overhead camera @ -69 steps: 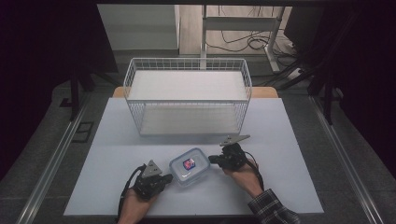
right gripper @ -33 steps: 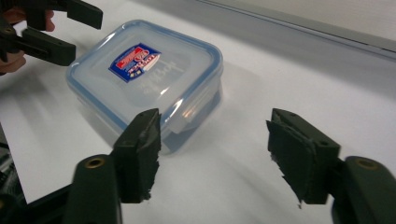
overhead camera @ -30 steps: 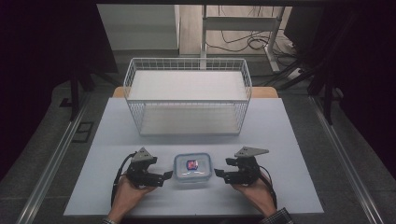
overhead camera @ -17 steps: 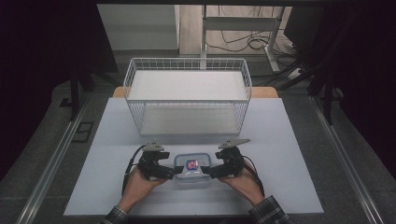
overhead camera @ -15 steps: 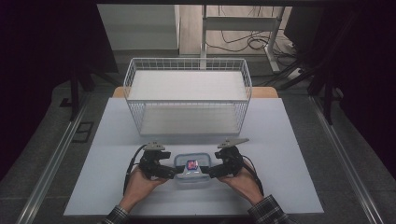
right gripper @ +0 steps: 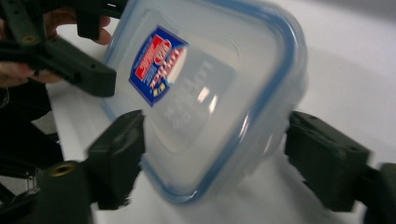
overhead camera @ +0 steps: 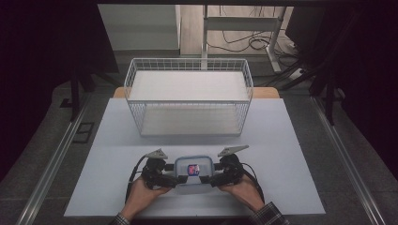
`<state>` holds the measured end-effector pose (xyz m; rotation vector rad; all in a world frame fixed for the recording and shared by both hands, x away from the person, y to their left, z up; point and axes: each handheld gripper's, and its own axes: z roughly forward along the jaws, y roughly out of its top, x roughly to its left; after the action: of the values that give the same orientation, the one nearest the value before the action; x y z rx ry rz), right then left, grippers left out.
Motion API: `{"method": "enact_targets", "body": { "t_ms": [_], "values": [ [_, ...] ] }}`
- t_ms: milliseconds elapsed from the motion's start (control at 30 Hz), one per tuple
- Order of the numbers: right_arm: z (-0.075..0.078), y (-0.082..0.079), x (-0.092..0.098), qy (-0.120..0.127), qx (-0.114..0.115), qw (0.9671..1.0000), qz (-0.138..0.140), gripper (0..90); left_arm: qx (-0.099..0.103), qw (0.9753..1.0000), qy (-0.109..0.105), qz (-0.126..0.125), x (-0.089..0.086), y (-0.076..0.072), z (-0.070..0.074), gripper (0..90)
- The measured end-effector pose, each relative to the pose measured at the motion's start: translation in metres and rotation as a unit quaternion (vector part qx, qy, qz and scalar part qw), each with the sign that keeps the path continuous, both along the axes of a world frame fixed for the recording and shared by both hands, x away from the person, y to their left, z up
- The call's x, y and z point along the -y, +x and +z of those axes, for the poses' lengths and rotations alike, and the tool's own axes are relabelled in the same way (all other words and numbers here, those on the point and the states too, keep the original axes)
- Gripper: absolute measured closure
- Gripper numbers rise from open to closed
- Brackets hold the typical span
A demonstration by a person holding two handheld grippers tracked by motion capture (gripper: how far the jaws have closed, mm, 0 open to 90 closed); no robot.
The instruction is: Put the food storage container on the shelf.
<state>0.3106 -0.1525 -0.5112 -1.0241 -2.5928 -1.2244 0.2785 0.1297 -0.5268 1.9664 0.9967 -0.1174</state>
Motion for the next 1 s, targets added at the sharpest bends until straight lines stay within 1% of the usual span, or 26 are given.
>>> {"method": "enact_targets", "body": {
  "t_ms": [33,67,100,133,167,200,233,267,333,400,433,467,500,533,633,667,700,800,833,900,933,1000],
  "values": [
    [0.002,-0.005,0.004,-0.003,0.004,1.0,0.002,29.2,0.004,1.0,-0.003,-0.002,-0.003,-0.004,0.001,30.5],
    [0.002,-0.005,0.004,-0.003,0.004,1.0,0.002,29.2,0.004,1.0,-0.003,-0.002,-0.003,-0.004,0.001,35.1],
    [0.004,-0.007,0.006,-0.005,0.008,1.0,0.001,32.2,0.011,0.9999,-0.002,-0.001,-0.004,-0.006,0.003,35.1],
    [0.005,-0.009,0.008,-0.003,0.014,0.9999,-0.002,36.7,0.016,0.9999,-0.002,-0.002,-0.005,-0.007,0.004,40.1],
    [0.007,-0.01,0.012,0.003,0.017,0.9998,-0.003,40.3,0.016,0.9998,-0.007,-0.002,-0.007,-0.008,0.004,42.1],
    [0.007,-0.011,0.015,0.009,0.014,0.9999,-0.002,42.7,0.013,0.9997,-0.02,0.0,-0.009,-0.008,0.004,47.8],
    [0.008,-0.011,0.018,0.015,0.009,0.9998,-0.002,45.8,0.009,0.9995,-0.029,-0.001,-0.012,-0.008,0.003,47.8],
    [0.008,-0.011,0.02,0.019,0.005,0.9998,-0.002,48.4,0.005,0.9991,-0.042,-0.004,-0.014,-0.007,0.002,49.9],
    [0.008,-0.012,0.024,0.032,-0.003,0.9995,-0.002,52.0,0.005,0.9988,-0.049,-0.008,-0.017,-0.008,0.001,52.5],
    [0.007,-0.014,0.026,0.039,0.002,0.9992,0.006,53.4,0.009,0.9987,-0.048,-0.012,-0.017,-0.009,0.001,53.7],
    [0.007,-0.014,0.026,0.039,0.002,0.9992,0.006,53.4,0.009,0.9986,-0.05,-0.012,-0.017,-0.009,0.001,53.7],
    [0.006,-0.012,0.028,0.045,0.001,0.9989,0.011,54.3,0.008,0.9984,-0.054,-0.016,-0.019,-0.009,0.0,54.9],
    [0.006,-0.012,0.028,0.045,0.001,0.9989,0.011,54.3,0.005,0.9981,-0.059,-0.016,-0.02,-0.009,0.0,54.9],
    [0.005,-0.011,0.03,0.056,-0.007,0.9984,0.01,54.8,0.004,0.9978,-0.063,-0.017,-0.021,-0.009,-0.001,55.6],
    [0.004,-0.01,0.031,0.061,-0.008,0.998,0.013,55.0,-0.001,0.997,-0.074,-0.022,-0.023,-0.007,-0.003,56.2],
    [0.003,-0.01,0.031,0.063,-0.01,0.9979,0.012,55.0,-0.008,0.996,-0.084,-0.028,-0.025,-0.004,-0.005,56.6],
    [0.003,-0.009,0.032,0.066,-0.012,0.9977,0.011,55.1,-0.01,0.9955,-0.089,-0.031,-0.026,-0.003,-0.006,57.3],
    [-0.001,-0.005,0.035,0.084,-0.024,0.9961,0.011,56.4,-0.02,0.9941,-0.101,-0.036,-0.029,0.001,-0.009,58.2],
    [-0.003,-0.002,0.037,0.096,-0.034,0.9948,0.011,57.1,-0.02,0.9939,-0.102,-0.037,-0.03,0.001,-0.009,58.3],
    [-0.004,-0.001,0.038,0.104,-0.048,0.9934,0.006,57.3,-0.02,0.9939,-0.102,-0.037,-0.029,0.002,-0.009,58.3],
    [-0.004,-0.001,0.038,0.103,-0.047,0.9935,0.006,57.4,-0.02,0.9938,-0.103,-0.037,-0.03,0.002,-0.009,58.3],
    [-0.003,-0.001,0.038,0.102,-0.049,0.9936,0.003,57.4,-0.028,0.9925,-0.114,-0.032,-0.03,0.004,-0.01,58.5]
  ]
}}
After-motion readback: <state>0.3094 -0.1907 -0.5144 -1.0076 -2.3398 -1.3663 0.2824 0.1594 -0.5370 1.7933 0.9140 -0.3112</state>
